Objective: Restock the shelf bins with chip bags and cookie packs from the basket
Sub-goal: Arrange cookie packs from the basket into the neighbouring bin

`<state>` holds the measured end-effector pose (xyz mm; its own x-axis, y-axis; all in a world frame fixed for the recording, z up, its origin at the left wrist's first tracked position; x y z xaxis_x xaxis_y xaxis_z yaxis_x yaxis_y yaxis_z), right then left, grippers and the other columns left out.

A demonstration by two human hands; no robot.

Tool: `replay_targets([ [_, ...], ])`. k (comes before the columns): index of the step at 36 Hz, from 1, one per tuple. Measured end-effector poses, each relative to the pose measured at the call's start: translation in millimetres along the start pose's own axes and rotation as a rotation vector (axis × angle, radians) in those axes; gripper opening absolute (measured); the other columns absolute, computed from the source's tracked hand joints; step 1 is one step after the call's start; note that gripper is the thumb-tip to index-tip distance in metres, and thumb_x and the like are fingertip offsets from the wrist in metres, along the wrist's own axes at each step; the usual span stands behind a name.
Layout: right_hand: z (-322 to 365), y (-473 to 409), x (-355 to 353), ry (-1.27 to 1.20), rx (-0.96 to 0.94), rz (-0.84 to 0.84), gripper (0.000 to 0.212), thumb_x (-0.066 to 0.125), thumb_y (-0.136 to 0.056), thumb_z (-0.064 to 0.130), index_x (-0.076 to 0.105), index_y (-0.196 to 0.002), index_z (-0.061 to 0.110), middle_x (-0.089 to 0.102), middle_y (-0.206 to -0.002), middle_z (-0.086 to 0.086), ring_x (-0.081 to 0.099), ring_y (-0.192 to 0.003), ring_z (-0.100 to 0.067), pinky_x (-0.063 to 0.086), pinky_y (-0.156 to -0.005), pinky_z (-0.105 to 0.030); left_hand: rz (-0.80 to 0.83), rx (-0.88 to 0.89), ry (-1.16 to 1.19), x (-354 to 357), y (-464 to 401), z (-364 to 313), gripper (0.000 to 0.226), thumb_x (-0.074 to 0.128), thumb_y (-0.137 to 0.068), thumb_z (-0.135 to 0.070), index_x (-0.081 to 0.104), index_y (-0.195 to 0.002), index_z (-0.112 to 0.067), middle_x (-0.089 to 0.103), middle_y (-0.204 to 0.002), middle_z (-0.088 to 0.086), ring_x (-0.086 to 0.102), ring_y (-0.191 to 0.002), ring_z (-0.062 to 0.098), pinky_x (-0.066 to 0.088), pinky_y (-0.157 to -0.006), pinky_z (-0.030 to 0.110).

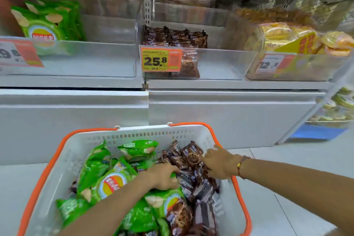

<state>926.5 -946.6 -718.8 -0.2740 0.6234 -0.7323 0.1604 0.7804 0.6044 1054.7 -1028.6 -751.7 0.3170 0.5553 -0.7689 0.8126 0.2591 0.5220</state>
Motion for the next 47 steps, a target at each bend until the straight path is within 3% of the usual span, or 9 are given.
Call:
replay_targets([
  [4,4.5,-1.8,13.5,0.134,-0.024,-0.008,0.024,0.052,-0.093,0.023,0.058,-0.113,0.010,0.061,-0.115,-0.009,0.046,-0.119,-0.027,0.016,-0.114,-0.050,-0.016,-0.018,0.007,13.7,-4.2,6.7,0.043,0.053,-0.093,-0.045,0.050,-0.133,-0.028,0.051,-0.136,0.004,0.052,-0.121,0.024,0.043,-0.099,0.039],
  [8,6.6,-1.0,2.2,-0.041,-0.038,-0.060,0.018,0.062,-0.085,0.015,0.061,-0.100,0.006,0.066,-0.100,-0.012,0.059,-0.096,-0.028,0.048,-0.090,-0.040,0.008,-0.007,0.001,10.1,-7.0,3.7,0.038,0.054,-0.093,-0.041,0.054,-0.129,-0.027,0.053,-0.135,0.001,0.052,-0.121,0.021,0.043,-0.098,0.037],
  [14,-16.3,5.1,-35.8,-0.532,0.068,-0.125,0.032,0.061,-0.082,0.004,0.069,-0.112,0.013,0.068,-0.110,-0.004,0.062,-0.103,-0.020,0.053,-0.083,-0.031,-0.086,-0.010,0.230,-16.1,-13.7,-2.8,0.034,0.060,-0.092,-0.033,0.060,-0.124,-0.021,0.058,-0.131,-0.002,0.054,-0.118,0.018,0.043,-0.100,0.031],
  [18,-60.4,14.1,-62.9,-1.022,0.306,-0.278,0.018,0.072,-0.079,0.011,0.072,-0.096,0.016,0.069,-0.084,-0.001,0.065,-0.073,-0.014,0.052,-0.065,-0.021,-0.270,0.018,0.547,-52.9,-12.0,-10.8,0.027,0.067,-0.086,-0.015,0.064,-0.113,-0.016,0.064,-0.119,0.002,0.059,-0.112,0.020,0.045,-0.099,0.034],
  [24,-83.4,30.7,-84.1,-1.856,0.353,-0.388,0.019,0.064,-0.083,-0.006,0.063,-0.089,0.011,0.062,-0.087,-0.005,0.061,-0.069,-0.012,0.054,-0.056,-0.016,-0.429,0.124,0.727,-100.5,5.4,-34.2,0.072,0.083,-0.066,-0.010,0.049,-0.129,-0.022,0.052,-0.118,-0.005,0.052,-0.102,0.016,0.046,-0.081,0.025],
  [30,-91.6,43.0,-107.7,-1.823,0.245,-0.414,0.046,0.065,-0.085,-0.003,0.057,-0.124,0.021,0.064,-0.110,-0.011,0.061,-0.086,-0.016,0.050,-0.062,-0.018,-0.575,-0.001,1.109,-125.7,21.5,-20.3,0.024,0.058,-0.087,-0.017,0.054,-0.111,-0.019,0.060,-0.109,0.002,0.055,-0.105,0.017,0.044,-0.091,0.034],
  [38,-84.9,59.0,-132.8,-1.765,0.020,-0.451,0.048,0.069,-0.083,0.000,0.057,-0.124,0.022,0.067,-0.115,-0.008,0.064,-0.105,-0.016,0.055,-0.079,-0.019,-0.510,0.054,1.269,-145.3,36.9,-16.3,0.025,0.065,-0.091,-0.026,0.061,-0.113,-0.014,0.071,-0.098,0.000,0.065,-0.086,0.007,0.051,-0.077,0.023],
  [42,-80.1,65.5,-151.3,-1.548,0.008,-0.507,0.048,0.076,-0.079,0.012,0.057,-0.122,0.024,0.064,-0.116,-0.001,0.060,-0.105,-0.013,0.051,-0.081,-0.019,-0.699,0.119,1.099,-168.5,49.7,-18.7,0.018,0.065,-0.090,-0.015,0.058,-0.107,-0.013,0.065,-0.100,0.005,0.060,-0.088,0.014,0.048,-0.068,0.017],
  [47,-87.7,73.9,-182.3,-1.345,0.038,-0.693,0.037,0.080,-0.076,0.021,0.066,-0.110,0.021,0.068,-0.103,0.000,0.064,-0.092,-0.010,0.052,-0.070,-0.015,-0.812,0.201,0.812,-203.4,62.5,-31.8,0.016,0.069,-0.087,-0.021,0.060,-0.099,-0.027,0.068,-0.100,0.000,0.065,-0.089,0.017,0.053,-0.088,0.036],
])
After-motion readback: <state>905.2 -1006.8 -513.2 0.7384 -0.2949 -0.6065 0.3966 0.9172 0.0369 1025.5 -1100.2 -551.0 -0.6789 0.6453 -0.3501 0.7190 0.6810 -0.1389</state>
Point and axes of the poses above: each hand's wrist, its own y-axis away from the middle knuckle, its own x-axis out of the palm, z = x × y, the point moved 7 cm from there along -y, towards the middle knuckle
